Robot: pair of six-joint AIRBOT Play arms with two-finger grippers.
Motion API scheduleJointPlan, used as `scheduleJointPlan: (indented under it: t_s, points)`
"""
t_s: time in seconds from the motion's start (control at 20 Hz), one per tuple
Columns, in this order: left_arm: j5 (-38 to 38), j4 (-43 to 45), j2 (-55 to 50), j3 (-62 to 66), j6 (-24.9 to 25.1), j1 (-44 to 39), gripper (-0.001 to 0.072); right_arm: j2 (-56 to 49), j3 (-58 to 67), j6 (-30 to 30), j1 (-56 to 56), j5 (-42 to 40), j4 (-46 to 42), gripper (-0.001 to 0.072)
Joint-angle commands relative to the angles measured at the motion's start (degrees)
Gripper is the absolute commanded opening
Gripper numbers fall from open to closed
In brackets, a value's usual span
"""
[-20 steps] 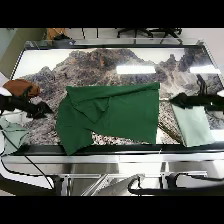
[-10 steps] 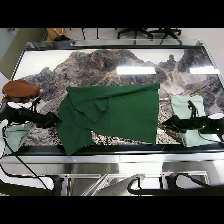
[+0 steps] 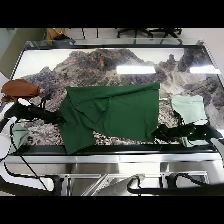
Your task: Fold the shirts.
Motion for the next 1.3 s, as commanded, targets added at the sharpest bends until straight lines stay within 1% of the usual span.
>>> scheduleJointPlan:
  t_s: [0.0,0.3,0.45,0.65,0.95,1.0,1.05,1.1,1.15,1.25]
  points:
    - [-2.2,-0.4,0.0,0.0,0.3,1.1,0.0014,0.7,-0.4,0.2,-0.1,0.2,-0.9,0.0389]
    - [-3.8,-0.4,0.1,0.0,0.3,4.7,0.0014,5.1,-0.4,0.2,-8.8,3.0,-1.6,0.0389]
    - [-3.8,-0.4,0.0,0.0,0.3,4.7,0.0014,4.2,-0.6,0.6,-9.1,2.9,-4.2,0.039]
    - [-3.7,-0.5,0.0,0.0,0.3,4.7,0.0014,1.5,-0.6,0.6,-6.6,2.4,-4.3,0.0389]
    - [-3.6,-0.5,0.1,0.0,0.3,4.7,0.0014,-3.5,-1.3,1.4,4.5,-2.7,-3.0,0.0386]
    - [-3.8,-0.7,0.1,0.1,0.3,4.7,0.0014,-3.9,-1.2,0.9,5.7,-3.6,-1.7,0.0339]
    - [-4.2,-1.6,0.2,0.1,0.6,4.7,0.0014,-3.9,-0.8,0.3,6.1,-4.0,-0.2,0.0258]
    - [-4.6,-3.5,0.8,0.1,1.2,4.7,0.0014,-3.7,0.2,-0.2,6.0,-3.4,1.2,0.0118]
    - [-4.8,-5.1,1.6,0.3,1.4,4.8,0.0014,-3.0,2.1,-0.5,5.9,-2.1,1.3,0.0028]
    - [-6.1,-7.5,4.7,2.3,1.4,4.7,0.0014,-0.2,8.0,-0.7,5.9,0.9,1.3,0.0019]
